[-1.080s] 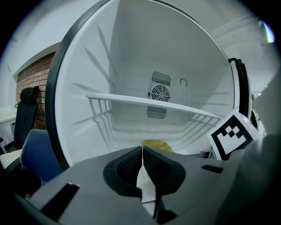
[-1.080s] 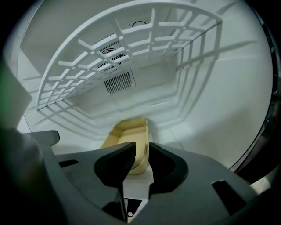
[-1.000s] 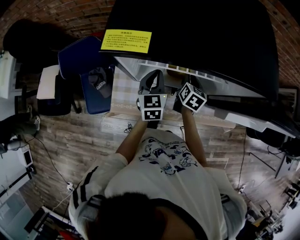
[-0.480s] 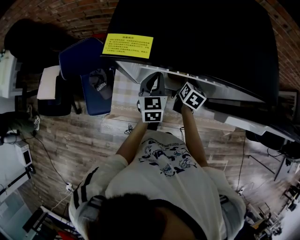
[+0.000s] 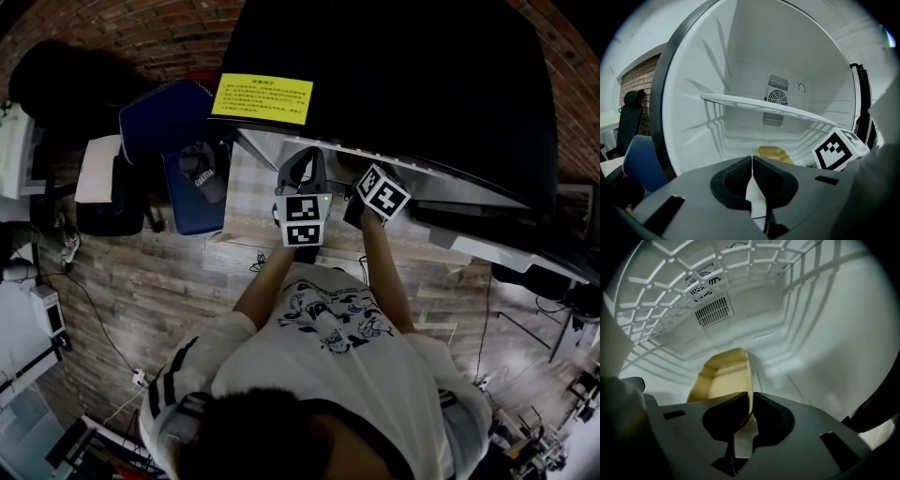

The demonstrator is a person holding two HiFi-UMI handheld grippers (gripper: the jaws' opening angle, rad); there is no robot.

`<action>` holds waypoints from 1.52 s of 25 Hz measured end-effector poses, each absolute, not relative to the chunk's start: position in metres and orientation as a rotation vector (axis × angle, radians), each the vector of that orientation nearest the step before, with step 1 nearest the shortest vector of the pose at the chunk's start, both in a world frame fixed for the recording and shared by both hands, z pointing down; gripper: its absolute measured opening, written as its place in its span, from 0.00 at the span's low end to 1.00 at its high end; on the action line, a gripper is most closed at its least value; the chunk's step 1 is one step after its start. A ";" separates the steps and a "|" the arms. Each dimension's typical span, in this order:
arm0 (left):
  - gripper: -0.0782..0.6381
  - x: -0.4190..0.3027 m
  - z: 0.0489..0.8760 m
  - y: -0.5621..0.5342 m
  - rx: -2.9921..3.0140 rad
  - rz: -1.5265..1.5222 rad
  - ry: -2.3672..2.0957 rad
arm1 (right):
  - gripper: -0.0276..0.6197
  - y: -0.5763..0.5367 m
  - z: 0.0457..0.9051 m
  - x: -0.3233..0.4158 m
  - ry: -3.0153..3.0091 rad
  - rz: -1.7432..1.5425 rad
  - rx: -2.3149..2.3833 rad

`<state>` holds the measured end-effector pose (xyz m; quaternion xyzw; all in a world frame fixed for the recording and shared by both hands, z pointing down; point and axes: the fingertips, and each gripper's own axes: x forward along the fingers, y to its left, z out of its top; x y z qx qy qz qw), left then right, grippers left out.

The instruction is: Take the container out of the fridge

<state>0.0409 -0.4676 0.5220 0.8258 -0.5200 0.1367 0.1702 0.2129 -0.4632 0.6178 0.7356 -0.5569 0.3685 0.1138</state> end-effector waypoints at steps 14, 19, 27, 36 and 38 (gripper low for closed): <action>0.14 0.039 0.518 -0.460 2.368 0.377 -1.459 | 0.11 -0.446 0.596 0.213 -1.645 1.080 2.215; 0.14 0.043 0.515 -0.448 2.380 0.373 -1.449 | 0.11 -0.431 0.588 0.211 -1.644 1.099 2.217; 0.14 0.049 0.509 -0.419 2.403 0.369 -1.436 | 0.11 -0.396 0.581 0.206 -1.654 1.095 2.197; 0.14 0.054 0.507 -0.367 2.412 0.369 -1.427 | 0.11 -0.341 0.580 0.202 -1.667 1.095 2.165; 0.14 0.054 0.506 -0.354 2.412 0.367 -1.431 | 0.11 -0.327 0.579 0.201 -1.670 1.091 2.158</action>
